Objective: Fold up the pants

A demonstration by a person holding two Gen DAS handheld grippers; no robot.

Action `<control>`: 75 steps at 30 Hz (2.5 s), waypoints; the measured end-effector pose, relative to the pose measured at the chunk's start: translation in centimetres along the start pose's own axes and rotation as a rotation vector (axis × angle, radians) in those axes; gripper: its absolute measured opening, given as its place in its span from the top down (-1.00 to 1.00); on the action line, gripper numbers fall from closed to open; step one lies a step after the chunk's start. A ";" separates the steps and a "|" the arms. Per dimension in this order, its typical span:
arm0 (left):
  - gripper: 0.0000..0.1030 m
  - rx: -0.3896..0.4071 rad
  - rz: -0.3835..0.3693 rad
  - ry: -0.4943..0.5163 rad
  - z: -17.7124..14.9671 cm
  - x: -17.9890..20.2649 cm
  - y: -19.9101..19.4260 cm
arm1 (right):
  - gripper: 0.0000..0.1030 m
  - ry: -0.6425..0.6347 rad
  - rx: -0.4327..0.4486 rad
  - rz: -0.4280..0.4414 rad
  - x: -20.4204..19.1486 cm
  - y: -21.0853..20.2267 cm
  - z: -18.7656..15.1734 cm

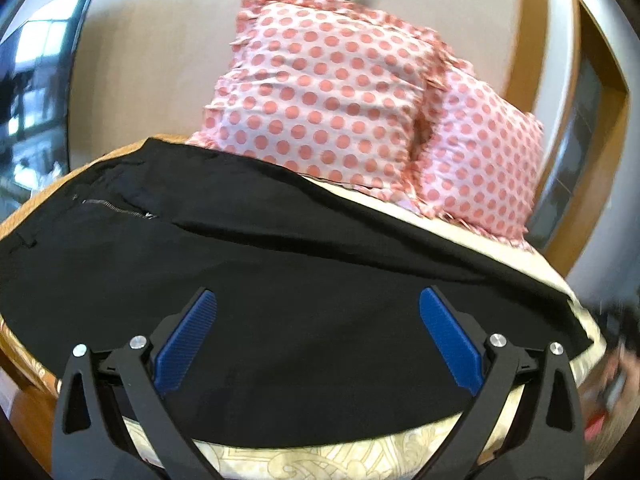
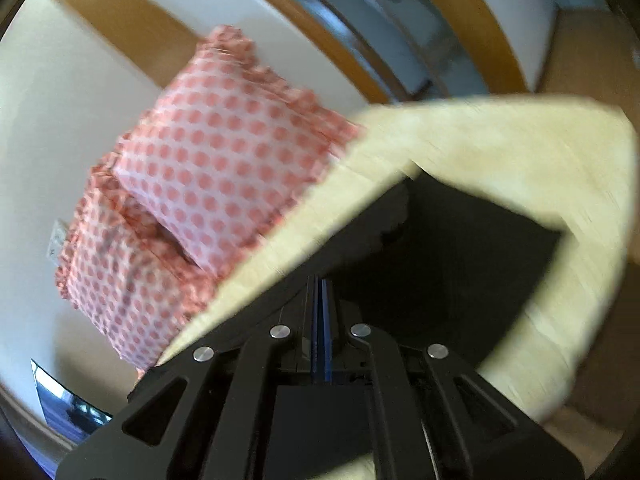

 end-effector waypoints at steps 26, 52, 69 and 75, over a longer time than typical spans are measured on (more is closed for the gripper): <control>-0.95 -0.146 0.065 -0.061 9.4 -4.9 8.2 | 0.94 0.214 0.019 0.120 3.9 1.3 1.8; 0.74 -0.107 0.191 -0.353 13.3 -13.0 9.7 | 0.94 0.162 0.055 0.087 5.1 0.5 3.4; 0.20 -0.160 0.181 -0.620 1.0 -18.7 -3.0 | 0.94 0.163 0.060 0.018 5.9 0.1 3.7; 0.15 -0.245 0.154 -0.721 0.3 -19.5 -0.1 | 0.94 0.173 0.055 0.005 6.2 -0.1 3.6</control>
Point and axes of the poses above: each gripper's, at about its wrist camera, not at the fingertips, and y roughly the way its jaws point, x to its right, z to its top, the point moved 4 cm from there along y, roughly the way its jaws point, and after that the axes turned 4 degrees about x, right-handed, at the moved point
